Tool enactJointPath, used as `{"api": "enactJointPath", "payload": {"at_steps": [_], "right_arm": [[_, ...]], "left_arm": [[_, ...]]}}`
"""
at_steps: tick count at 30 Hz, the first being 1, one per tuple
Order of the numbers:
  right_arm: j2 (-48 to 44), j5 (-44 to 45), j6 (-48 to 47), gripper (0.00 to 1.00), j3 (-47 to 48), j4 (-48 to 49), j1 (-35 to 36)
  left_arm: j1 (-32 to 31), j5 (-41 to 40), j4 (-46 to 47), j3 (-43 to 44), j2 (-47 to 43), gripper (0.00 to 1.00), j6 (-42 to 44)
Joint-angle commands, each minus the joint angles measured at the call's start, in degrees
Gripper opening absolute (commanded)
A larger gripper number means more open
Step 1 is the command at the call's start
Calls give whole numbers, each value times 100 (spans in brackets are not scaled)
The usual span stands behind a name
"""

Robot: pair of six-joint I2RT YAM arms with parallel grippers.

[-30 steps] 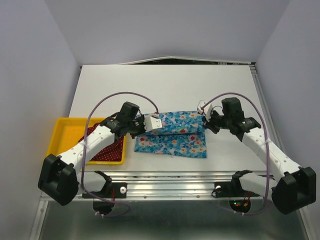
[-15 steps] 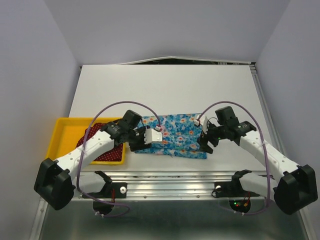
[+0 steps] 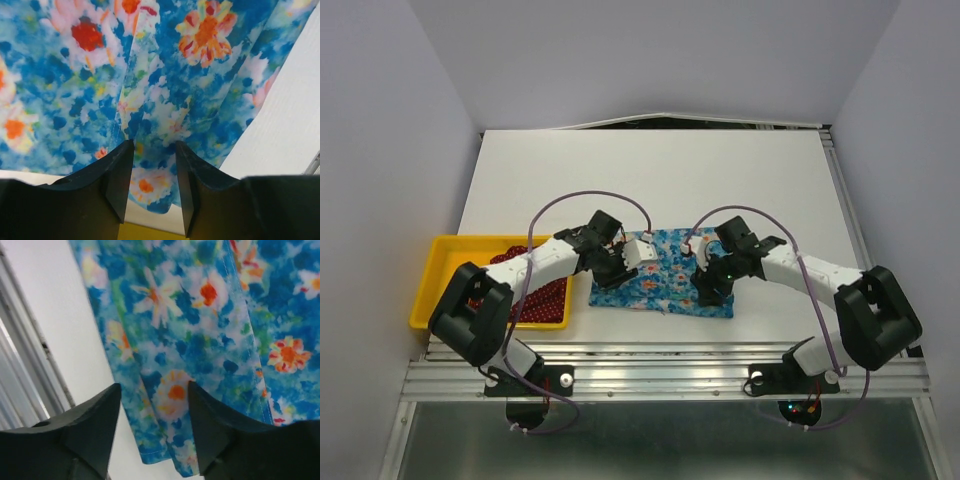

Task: Fold and stack the skirts
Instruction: Fold the skirt

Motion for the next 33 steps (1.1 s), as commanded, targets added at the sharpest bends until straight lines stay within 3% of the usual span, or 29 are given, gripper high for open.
{"api": "enactJointPath", "payload": {"at_steps": [1,5,9,11,17,21,25,27,33], "right_arm": [[298,1078,226,56,-330,842,30],[561,1512,-79,45,-454,1388,30],[913,2040,-571,41,-341,1968,-101],[1465,2067,-931,40,61,2188,-539],[2222,2101,-1521,37,1135,2838,-910],[2838,2636,-927,45,2520,3191,-1068],[2857,2910,-398,59,3087,3279,-1428],[2577,3033,-187,66,2983,3279,-1647],[1636,2613,770,71,2183,2481,-2044]], "left_arm": [[164,107,-31,238,194,46,-127],[323,502,-252,54,-59,43,-83],[314,678,-287,-236,-394,38,5],[227,784,-322,-324,-377,37,22],[-318,828,-244,-149,-17,35,-74],[-670,1118,133,412,492,37,-802],[-1144,1136,494,1168,652,45,-1592],[-1110,1075,609,1449,520,46,-1997],[-776,127,785,1749,396,55,-2649]]}}
